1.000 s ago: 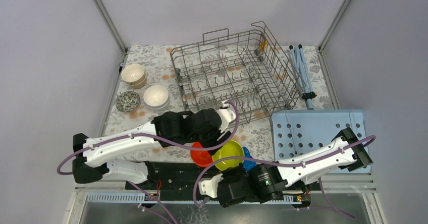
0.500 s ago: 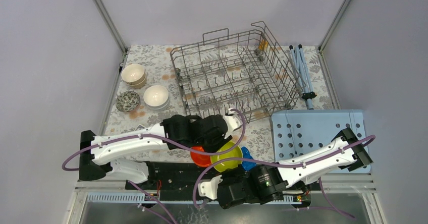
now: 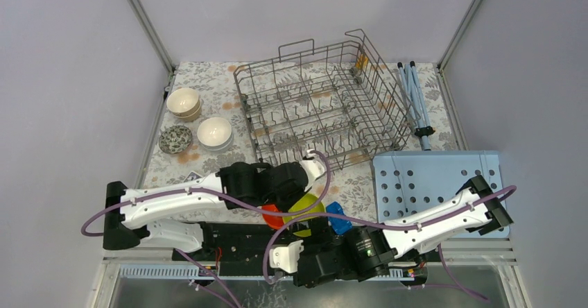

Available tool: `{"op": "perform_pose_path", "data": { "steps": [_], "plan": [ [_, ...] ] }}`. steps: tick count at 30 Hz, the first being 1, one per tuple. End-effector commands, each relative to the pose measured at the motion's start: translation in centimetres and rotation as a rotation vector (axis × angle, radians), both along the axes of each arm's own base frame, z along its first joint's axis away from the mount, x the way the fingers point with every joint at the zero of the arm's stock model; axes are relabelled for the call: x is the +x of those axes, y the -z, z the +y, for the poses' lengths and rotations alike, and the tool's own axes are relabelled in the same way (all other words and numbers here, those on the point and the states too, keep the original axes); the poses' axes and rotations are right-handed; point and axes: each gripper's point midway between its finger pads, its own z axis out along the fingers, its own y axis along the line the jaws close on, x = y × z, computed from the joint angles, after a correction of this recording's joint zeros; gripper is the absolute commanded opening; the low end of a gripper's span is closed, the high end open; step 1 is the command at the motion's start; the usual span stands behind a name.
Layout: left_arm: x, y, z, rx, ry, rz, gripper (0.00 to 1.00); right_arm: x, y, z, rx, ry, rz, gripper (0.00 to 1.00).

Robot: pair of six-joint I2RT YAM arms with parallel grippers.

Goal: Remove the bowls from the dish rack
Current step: Place the bowl at the center of the board.

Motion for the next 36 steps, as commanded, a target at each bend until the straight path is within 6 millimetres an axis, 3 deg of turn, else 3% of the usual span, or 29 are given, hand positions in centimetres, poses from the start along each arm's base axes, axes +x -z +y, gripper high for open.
{"op": "perform_pose_path", "data": {
  "steps": [1,6,13,17,20,23,27,29,36],
  "plan": [
    [2.1,-2.9,0.3,-0.122,-0.119,-0.101,0.0,-2.3,-3.1,2.3,0.213,0.038,0.173,1.0],
    [4.9,-4.8,1.9,-0.196,-0.277,-0.162,0.0,-2.6,-6.9,3.6,0.478,0.111,0.309,1.0],
    [11.3,-7.8,7.9,-0.358,-0.621,-0.21,0.0,-0.3,-10.7,4.2,0.807,0.229,0.332,1.0],
    [12.5,-9.5,11.5,-0.466,-0.799,-0.256,0.0,0.8,-12.7,4.6,0.918,0.263,0.298,1.0],
    [12.2,-10.4,14.5,-0.527,-0.93,-0.296,0.0,1.6,-14.1,4.8,0.982,0.285,0.257,1.0],
    [11.6,-10.1,17.5,-0.542,-1.068,-0.332,0.0,3.6,-15.3,4.8,1.031,0.362,0.234,1.0],
    [11.1,-7.8,20.4,-0.504,-1.217,-0.36,0.0,7.6,-15.5,4.6,1.065,0.51,0.338,1.0],
    [11.0,-7.0,21.2,-0.488,-1.264,-0.365,0.0,9.0,-15.7,4.1,1.095,0.544,0.361,1.0],
    [12.3,-5.5,22.4,-0.474,-1.369,-0.38,0.0,10.7,-15.3,1.6,1.178,0.635,0.33,1.0]
  ]
}}
